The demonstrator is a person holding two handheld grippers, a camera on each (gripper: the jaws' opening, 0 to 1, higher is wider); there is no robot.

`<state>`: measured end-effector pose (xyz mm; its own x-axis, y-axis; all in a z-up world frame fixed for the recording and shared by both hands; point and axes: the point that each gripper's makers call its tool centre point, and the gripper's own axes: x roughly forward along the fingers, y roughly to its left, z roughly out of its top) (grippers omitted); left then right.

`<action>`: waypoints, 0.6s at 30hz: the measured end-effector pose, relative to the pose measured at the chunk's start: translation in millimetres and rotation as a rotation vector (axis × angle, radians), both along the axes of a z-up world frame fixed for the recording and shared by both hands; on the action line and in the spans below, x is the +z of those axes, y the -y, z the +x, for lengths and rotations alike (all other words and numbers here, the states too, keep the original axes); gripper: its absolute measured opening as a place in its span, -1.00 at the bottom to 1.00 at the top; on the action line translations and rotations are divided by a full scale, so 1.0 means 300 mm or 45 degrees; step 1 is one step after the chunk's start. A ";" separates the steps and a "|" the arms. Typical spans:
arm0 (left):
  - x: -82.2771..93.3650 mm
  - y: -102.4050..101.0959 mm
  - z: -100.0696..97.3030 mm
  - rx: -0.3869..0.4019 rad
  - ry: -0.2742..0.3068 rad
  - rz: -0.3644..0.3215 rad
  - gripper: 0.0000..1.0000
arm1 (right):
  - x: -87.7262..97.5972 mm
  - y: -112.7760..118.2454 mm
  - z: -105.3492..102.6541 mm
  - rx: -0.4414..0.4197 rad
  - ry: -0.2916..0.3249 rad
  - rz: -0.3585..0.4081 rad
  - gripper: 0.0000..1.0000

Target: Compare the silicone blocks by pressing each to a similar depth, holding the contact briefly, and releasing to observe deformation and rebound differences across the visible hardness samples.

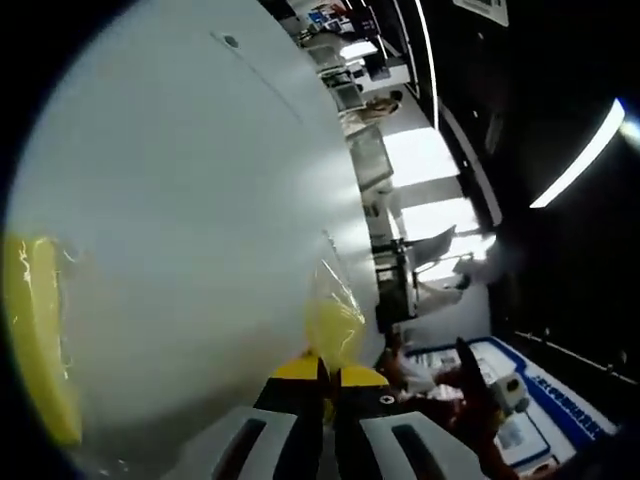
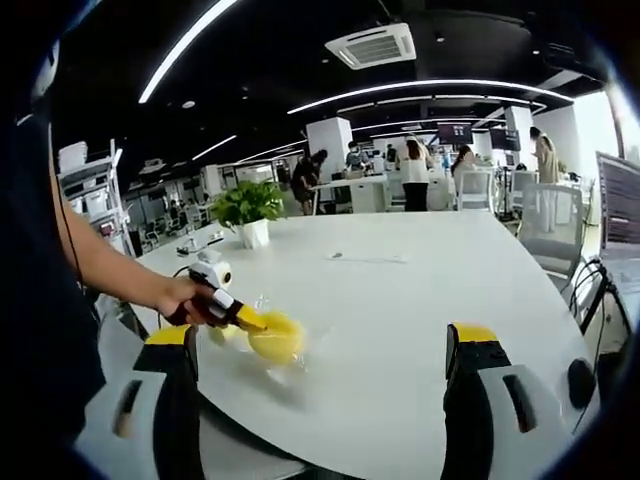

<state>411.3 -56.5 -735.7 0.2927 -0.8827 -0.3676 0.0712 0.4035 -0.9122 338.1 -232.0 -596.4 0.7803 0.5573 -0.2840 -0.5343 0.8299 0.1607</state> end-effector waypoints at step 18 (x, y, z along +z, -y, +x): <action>-0.113 -0.030 0.020 0.058 -0.149 0.036 -1.00 | -0.148 0.030 0.004 0.016 -0.058 -0.144 0.93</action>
<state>417.1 -47.5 -769.5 0.2860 -0.8582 -0.4262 -0.0537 0.4297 -0.9014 339.3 -241.0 -640.8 0.7583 0.5290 -0.3809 -0.5388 0.8376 0.0906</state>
